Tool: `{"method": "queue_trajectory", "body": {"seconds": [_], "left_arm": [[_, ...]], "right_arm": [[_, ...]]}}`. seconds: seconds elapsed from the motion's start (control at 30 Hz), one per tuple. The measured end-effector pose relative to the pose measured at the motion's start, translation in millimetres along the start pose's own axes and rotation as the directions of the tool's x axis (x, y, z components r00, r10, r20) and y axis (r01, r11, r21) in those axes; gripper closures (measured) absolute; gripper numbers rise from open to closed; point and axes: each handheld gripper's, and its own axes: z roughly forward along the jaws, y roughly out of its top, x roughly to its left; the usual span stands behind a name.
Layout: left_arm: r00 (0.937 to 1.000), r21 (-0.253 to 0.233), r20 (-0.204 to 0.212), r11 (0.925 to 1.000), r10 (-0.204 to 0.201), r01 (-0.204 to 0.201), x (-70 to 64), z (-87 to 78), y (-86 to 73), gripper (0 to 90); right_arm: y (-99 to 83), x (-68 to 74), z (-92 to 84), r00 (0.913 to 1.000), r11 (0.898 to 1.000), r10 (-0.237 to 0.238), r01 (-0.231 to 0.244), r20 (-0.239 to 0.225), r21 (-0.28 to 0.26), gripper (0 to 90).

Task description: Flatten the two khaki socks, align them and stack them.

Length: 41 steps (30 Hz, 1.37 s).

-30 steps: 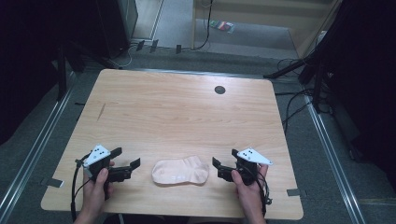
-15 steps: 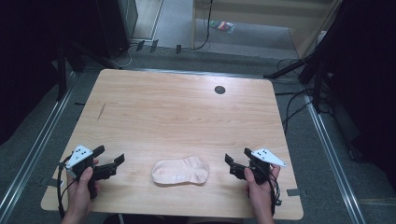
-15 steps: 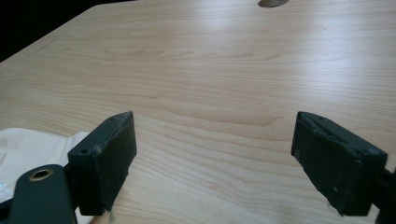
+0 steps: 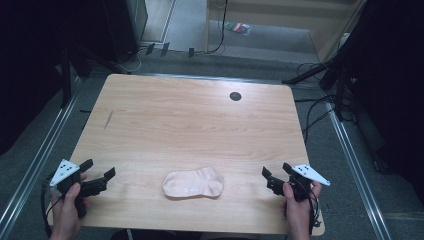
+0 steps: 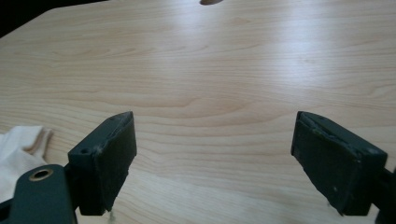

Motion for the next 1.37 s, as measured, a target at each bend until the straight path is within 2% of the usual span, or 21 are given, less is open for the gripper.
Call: {"method": "queue_trajectory", "body": {"seconds": [0.13,0.5,0.6,0.73,0.87,0.97,1.17,1.3,1.37], "left_arm": [[0.9998,-0.004,-0.018,1.0,-0.002,0.002,10.0,-8.0,-3.0,8.5],[0.999,-0.01,-0.045,0.9999,0.001,-0.002,27.9,-20.2,-9.3,8.5],[0.9992,-0.006,-0.041,1.0,0.0,0.0,30.4,-20.2,-9.8,8.5],[0.9994,-0.001,-0.033,0.9999,0.01,-0.01,31.5,-19.7,-10.5,8.5],[0.9984,0.02,-0.033,0.9988,0.046,-0.045,29.7,-18.6,-10.0,8.5],[0.9986,0.02,-0.019,0.9986,0.05,-0.05,30.2,-18.3,-9.9,8.5],[0.9988,0.035,0.002,0.9982,0.049,-0.049,30.9,-16.8,-9.4,8.5],[0.9996,0.053,0.013,0.9983,0.026,-0.027,33.6,-15.6,-8.5,8.4],[0.9997,0.053,0.012,0.9984,0.019,-0.02,34.4,-15.2,-8.3,8.4]], "right_arm": [[-3.1,-13.3,-7.1,0.9997,1.0,0.007,-0.007,0.023,0.0,14.4],[-16.7,-39.4,-28.5,0.9987,0.999,0.024,-0.025,0.046,0.023,14.4],[-20.9,-46.3,-34.9,0.9975,0.999,0.043,-0.044,0.055,0.021,14.4],[-27.5,-53.1,-43.6,0.9974,0.999,0.039,-0.041,0.061,0.019,14.5],[-34.1,-61.3,-52.7,0.9965,0.998,0.061,-0.062,0.057,0.012,14.4],[-36.2,-63.9,-55.2,0.9947,0.997,0.081,-0.082,0.063,0.014,14.7],[-35.2,-61.2,-51.3,0.9966,0.997,0.056,-0.059,0.061,0.045,14.7],[-35.0,-64.0,-51.0,0.9947,0.995,0.086,-0.088,0.057,0.047,14.6],[-34.9,-63.7,-50.9,0.995,0.995,0.083,-0.086,0.055,0.051,14.6]]}}
